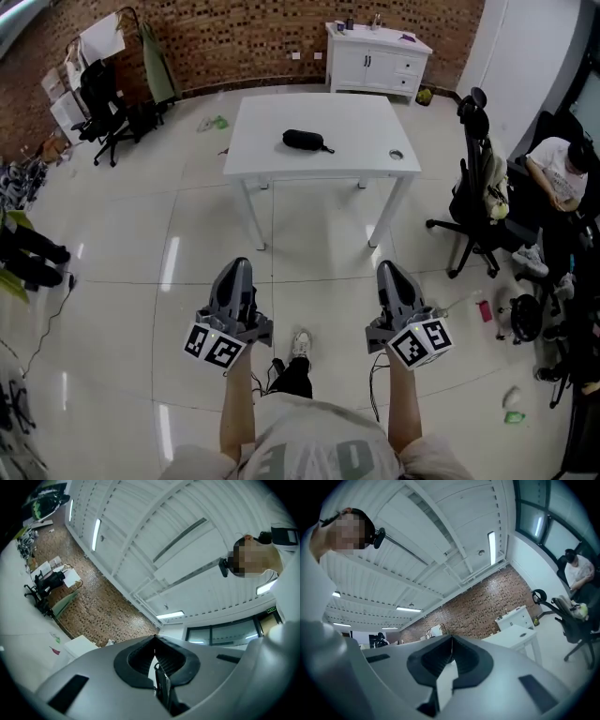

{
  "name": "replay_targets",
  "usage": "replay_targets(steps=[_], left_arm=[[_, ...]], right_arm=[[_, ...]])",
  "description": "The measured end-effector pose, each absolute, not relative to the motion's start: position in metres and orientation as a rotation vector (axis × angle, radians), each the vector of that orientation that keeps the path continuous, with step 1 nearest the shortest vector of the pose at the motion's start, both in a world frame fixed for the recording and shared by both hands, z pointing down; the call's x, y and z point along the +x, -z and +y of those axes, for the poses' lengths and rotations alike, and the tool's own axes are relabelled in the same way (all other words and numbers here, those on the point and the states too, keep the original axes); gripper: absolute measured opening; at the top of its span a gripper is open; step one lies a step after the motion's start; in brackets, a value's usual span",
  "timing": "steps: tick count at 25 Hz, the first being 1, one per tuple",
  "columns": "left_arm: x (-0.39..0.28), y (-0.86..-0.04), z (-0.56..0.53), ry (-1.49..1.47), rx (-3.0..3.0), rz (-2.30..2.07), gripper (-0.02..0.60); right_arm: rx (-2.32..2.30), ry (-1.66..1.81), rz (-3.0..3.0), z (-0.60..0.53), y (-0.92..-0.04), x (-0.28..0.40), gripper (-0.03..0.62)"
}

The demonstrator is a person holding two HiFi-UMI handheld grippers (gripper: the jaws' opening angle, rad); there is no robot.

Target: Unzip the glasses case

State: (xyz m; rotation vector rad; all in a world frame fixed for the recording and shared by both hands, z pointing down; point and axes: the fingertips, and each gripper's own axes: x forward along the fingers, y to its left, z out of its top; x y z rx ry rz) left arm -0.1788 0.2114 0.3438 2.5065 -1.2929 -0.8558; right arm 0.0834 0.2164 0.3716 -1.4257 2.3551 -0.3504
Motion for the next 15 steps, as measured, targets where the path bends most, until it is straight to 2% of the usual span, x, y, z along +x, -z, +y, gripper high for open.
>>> replay_targets(steps=[7, 15], left_arm=[[-0.156, -0.341, 0.405, 0.809, 2.512, -1.296, 0.003], [-0.171, -0.326, 0.510, 0.676, 2.539, -1.473, 0.003]], right_arm=[[-1.367, 0.426, 2.438, 0.403, -0.380, 0.062, 0.002], [-1.347, 0.475, 2.431, 0.512, -0.358, 0.029, 0.002]])
